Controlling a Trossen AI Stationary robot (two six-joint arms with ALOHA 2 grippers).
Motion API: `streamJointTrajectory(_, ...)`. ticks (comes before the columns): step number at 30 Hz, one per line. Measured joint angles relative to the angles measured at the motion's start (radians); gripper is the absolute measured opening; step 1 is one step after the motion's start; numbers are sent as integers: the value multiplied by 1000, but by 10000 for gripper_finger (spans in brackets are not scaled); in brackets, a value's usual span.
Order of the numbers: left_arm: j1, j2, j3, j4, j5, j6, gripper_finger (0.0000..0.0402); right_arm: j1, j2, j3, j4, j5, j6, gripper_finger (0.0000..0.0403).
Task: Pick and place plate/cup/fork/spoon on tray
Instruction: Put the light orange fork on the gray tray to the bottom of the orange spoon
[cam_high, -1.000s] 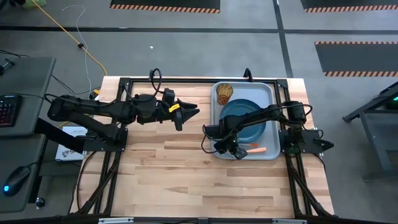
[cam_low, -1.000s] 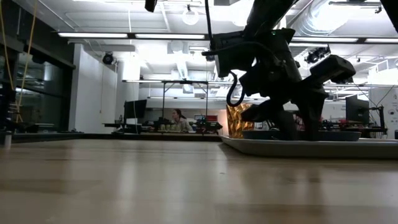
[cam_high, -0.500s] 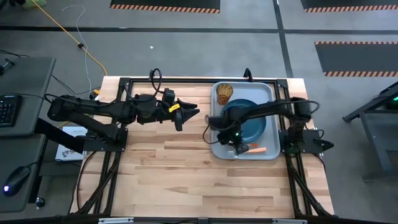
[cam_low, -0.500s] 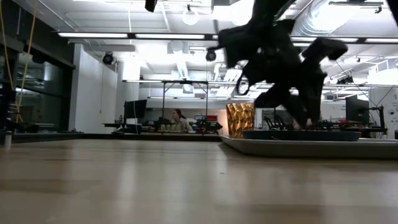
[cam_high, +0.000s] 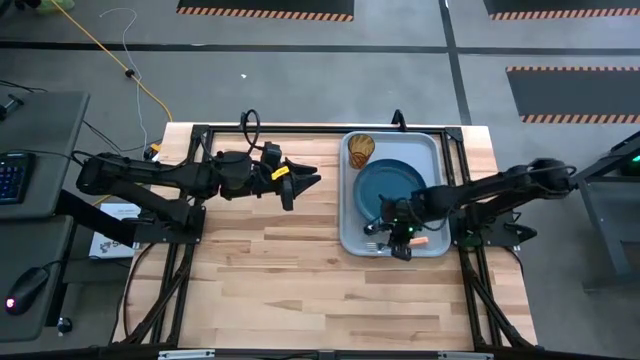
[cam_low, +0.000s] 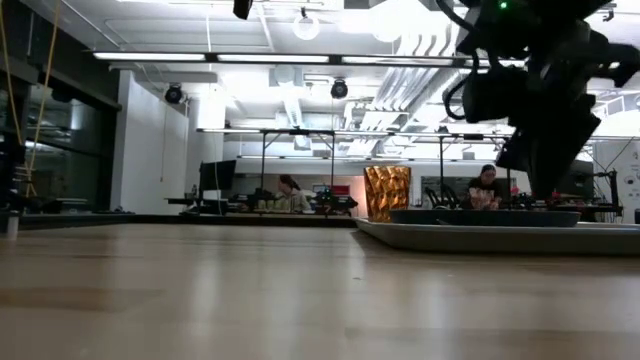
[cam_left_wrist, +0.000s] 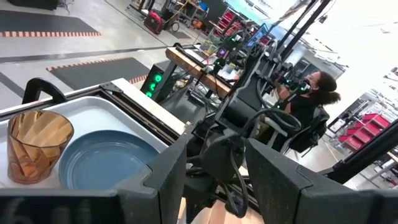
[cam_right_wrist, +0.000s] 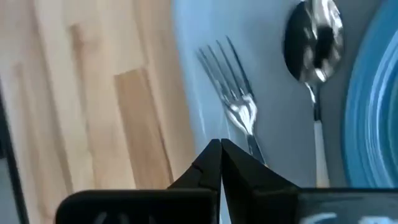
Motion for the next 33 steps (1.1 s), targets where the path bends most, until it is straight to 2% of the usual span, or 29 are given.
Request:
streamJointTrajectory(4, 0, 0, 0, 0, 0, 0, 156, 13, 31, -9, 33, 25, 48, 1)
streamJointTrajectory(11, 0, 0, 0, 0, -1, 26, 156, 26, 141, -9, 233, 45, 107, 0)
streamJointTrajectory(16, 0, 0, 0, 0, -2, 21, 156, 26, 182, -9, 262, 62, 126, 0)
streamJointTrajectory(33, 0, 0, 0, -2, -3, 19, 156, 25, 184, -9, 269, 108, 174, 0)
